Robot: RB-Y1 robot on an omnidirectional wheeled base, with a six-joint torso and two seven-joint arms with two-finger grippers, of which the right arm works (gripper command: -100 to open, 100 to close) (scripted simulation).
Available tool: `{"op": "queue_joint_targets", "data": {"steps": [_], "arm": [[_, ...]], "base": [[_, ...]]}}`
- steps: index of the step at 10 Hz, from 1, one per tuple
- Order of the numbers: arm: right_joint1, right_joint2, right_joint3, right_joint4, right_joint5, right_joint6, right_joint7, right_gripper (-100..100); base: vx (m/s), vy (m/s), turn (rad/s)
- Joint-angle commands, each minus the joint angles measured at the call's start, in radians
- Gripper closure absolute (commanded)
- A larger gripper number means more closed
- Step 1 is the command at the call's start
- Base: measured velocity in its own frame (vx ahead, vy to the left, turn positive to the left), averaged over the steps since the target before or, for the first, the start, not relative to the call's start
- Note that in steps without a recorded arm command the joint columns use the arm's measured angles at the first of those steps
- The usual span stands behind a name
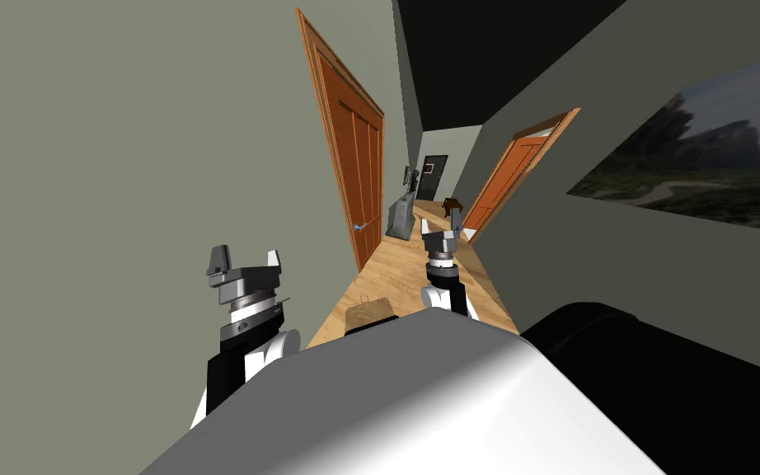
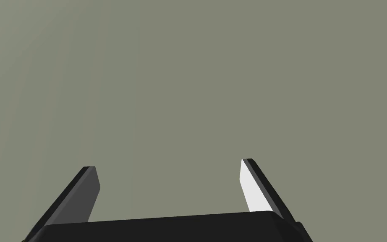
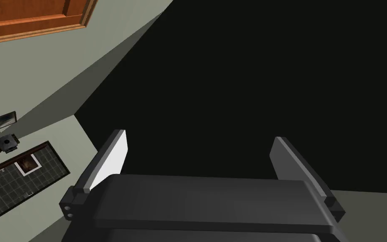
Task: Pull the door open
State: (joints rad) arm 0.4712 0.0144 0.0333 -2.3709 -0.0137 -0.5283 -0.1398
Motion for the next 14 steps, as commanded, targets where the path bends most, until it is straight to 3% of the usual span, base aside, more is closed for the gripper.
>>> {"op": "queue_joint_targets", "data": {"steps": [1, 8, 14], "arm": [[-0.009, -0.007, -0.004, 0.028, 0.003, -0.005, -0.002, -100], [-0.059, -0.041, -0.025, 0.189, 0.019, -0.033, -0.013, -100], [-0.11, -0.067, -0.048, 0.355, 0.036, -0.062, -0.025, -100]], "base": [[0.04, -0.021, 0.125], [0.081, -0.053, 0.143], [0.077, -0.068, 0.162]]}}
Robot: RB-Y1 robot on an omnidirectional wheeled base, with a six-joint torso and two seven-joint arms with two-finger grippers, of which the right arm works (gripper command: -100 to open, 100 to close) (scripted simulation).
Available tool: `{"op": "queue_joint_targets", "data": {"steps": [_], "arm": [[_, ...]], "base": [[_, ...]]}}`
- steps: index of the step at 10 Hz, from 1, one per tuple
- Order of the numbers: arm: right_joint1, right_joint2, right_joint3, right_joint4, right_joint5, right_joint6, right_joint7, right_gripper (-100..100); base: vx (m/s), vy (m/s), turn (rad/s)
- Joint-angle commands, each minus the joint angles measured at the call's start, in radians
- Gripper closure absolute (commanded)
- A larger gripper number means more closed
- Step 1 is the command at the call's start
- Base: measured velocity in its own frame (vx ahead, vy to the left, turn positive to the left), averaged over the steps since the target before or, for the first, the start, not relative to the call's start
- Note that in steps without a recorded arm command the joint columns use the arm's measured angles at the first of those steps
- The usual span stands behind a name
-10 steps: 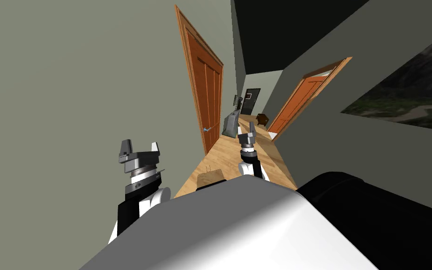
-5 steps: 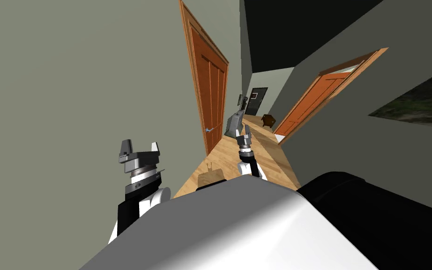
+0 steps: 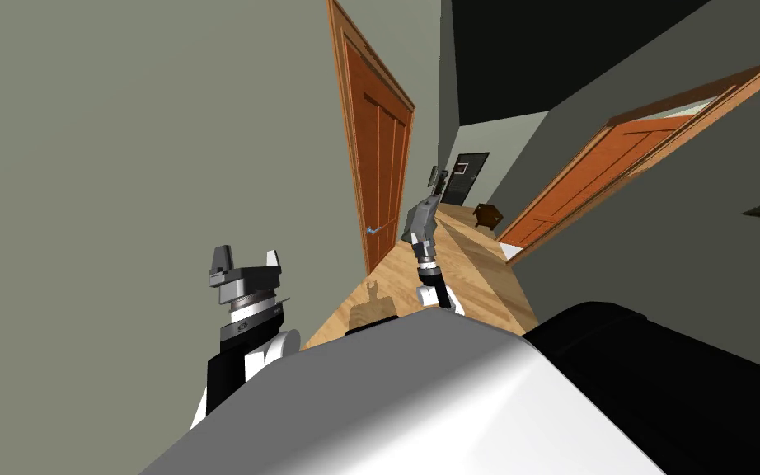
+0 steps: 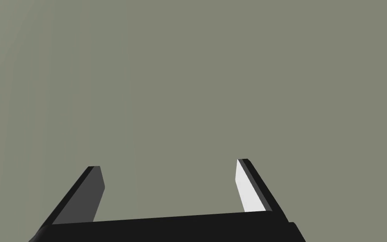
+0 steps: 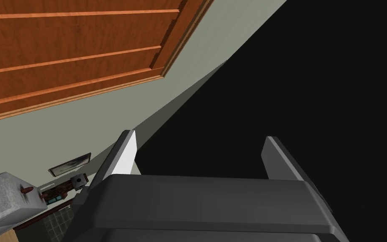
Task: Pull the door open
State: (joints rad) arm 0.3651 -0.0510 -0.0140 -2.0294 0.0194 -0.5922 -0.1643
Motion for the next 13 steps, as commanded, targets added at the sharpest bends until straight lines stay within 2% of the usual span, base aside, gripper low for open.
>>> {"op": "queue_joint_targets", "data": {"steps": [1, 4, 5, 7, 8, 13], "arm": [[-0.014, -0.006, -0.004, 0.044, 0.006, -0.004, -0.002, -100], [-0.044, -0.018, -0.018, 0.134, 0.016, -0.021, -0.009, -100], [-0.044, -0.018, -0.018, 0.142, 0.016, -0.021, -0.009, -100], [-0.065, -0.026, -0.027, 0.201, 0.023, -0.033, -0.014, -100], [-0.065, -0.026, -0.027, 0.209, 0.023, -0.033, -0.014, -100], [-0.121, -0.045, -0.051, 0.379, 0.041, -0.064, -0.026, -100]], "base": [[0.086, -0.068, 0.176], [0.073, -0.092, 0.18], [0.053, -0.066, 0.076], [0.052, -0.056, 0.156], [0.043, -0.056, 0.079], [0.06, -0.093, 0.195]]}}
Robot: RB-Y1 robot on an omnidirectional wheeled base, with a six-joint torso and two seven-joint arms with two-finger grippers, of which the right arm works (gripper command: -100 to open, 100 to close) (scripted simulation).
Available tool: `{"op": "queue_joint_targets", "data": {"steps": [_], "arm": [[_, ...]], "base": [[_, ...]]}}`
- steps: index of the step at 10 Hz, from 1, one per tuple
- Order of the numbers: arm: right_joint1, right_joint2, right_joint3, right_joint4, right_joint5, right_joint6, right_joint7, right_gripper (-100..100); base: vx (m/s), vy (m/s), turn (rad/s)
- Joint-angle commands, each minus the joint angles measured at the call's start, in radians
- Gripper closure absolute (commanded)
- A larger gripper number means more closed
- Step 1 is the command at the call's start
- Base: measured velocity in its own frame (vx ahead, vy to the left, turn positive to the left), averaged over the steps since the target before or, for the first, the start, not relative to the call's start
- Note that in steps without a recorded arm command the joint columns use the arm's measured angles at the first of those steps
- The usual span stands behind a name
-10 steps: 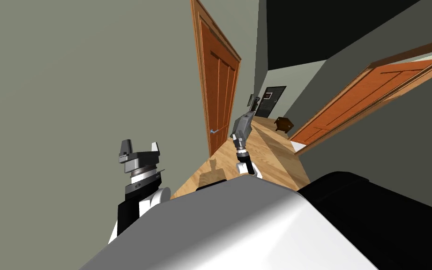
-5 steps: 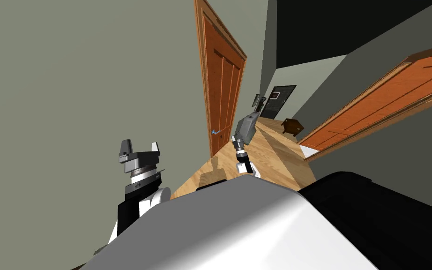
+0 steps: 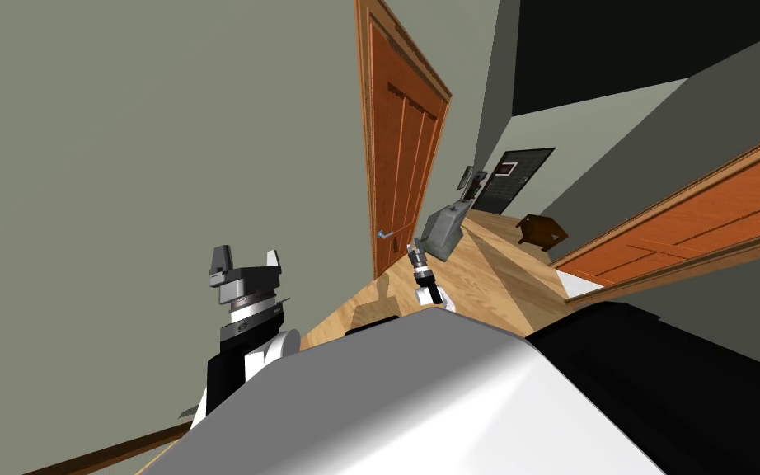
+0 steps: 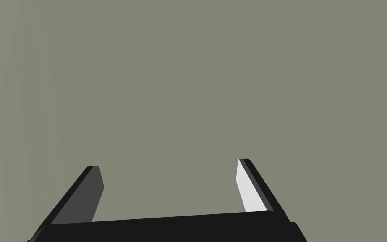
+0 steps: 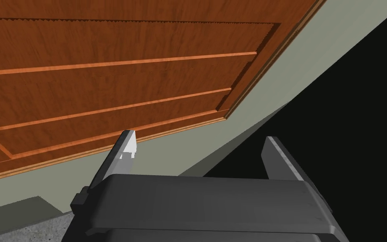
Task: Pull the door open
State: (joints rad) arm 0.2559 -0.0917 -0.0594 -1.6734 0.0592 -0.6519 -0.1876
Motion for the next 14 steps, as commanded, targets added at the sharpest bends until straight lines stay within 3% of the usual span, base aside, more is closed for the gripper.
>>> {"op": "queue_joint_targets", "data": {"steps": [1, 5, 8, 13, 14], "arm": [[-0.012, -0.004, -0.005, 0.032, 0.002, -0.004, -0.003, -100], [-0.057, -0.017, -0.025, 0.166, 0.016, -0.03, -0.013, -100], [-0.069, -0.02, -0.03, 0.215, 0.02, -0.036, -0.015, -100], [-0.114, -0.031, -0.049, 0.351, 0.035, -0.061, -0.026, -100], [-0.114, -0.031, -0.049, 0.36, 0.035, -0.061, -0.026, -100]], "base": [[0.044, -0.079, 0.049], [0.049, -0.09, 0.188], [0.02, -0.066, 0.084], [0.03, -0.074, 0.149], [0.033, -0.078, 0.08]]}}
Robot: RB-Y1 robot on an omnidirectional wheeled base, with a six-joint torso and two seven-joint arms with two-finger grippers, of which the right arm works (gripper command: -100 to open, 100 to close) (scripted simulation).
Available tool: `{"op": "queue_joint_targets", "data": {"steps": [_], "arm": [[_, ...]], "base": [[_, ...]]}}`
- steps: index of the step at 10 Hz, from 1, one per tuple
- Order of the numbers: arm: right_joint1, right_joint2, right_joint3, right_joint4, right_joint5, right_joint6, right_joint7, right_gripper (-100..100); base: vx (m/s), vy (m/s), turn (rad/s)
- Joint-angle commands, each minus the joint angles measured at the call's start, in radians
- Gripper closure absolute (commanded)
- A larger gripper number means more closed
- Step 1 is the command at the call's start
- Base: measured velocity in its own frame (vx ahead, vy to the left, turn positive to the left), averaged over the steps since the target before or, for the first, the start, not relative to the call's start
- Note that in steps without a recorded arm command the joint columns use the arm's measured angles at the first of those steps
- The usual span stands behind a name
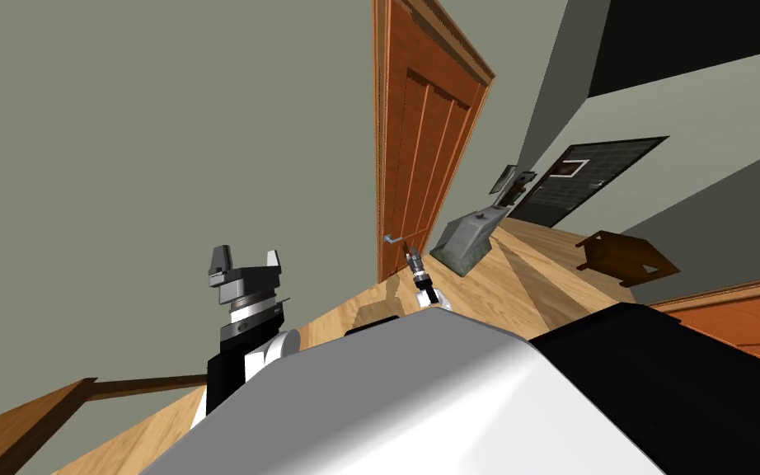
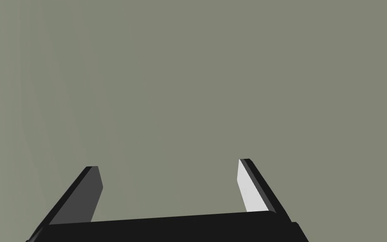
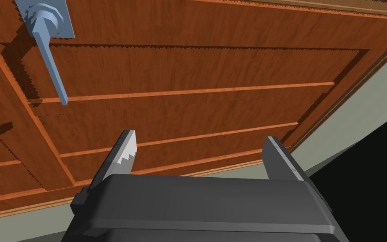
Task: Pull the door open
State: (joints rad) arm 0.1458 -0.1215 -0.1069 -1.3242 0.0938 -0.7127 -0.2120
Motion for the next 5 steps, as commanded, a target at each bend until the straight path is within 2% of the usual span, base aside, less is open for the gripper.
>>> {"op": "queue_joint_targets", "data": {"steps": [1, 2, 3, 5], "arm": [[-0.015, -0.004, -0.006, 0.046, 0.004, -0.007, -0.004, -100], [-0.026, -0.006, -0.011, 0.069, 0.008, -0.013, -0.006, -100], [-0.026, -0.006, -0.011, 0.082, 0.008, -0.013, -0.006, -100], [-0.047, -0.011, -0.02, 0.146, 0.014, -0.025, -0.011, -100]], "base": [[0.021, -0.07, 0.127], [0.031, -0.091, 0.207], [0.022, -0.074, 0.07], [0.026, -0.081, 0.147]]}}
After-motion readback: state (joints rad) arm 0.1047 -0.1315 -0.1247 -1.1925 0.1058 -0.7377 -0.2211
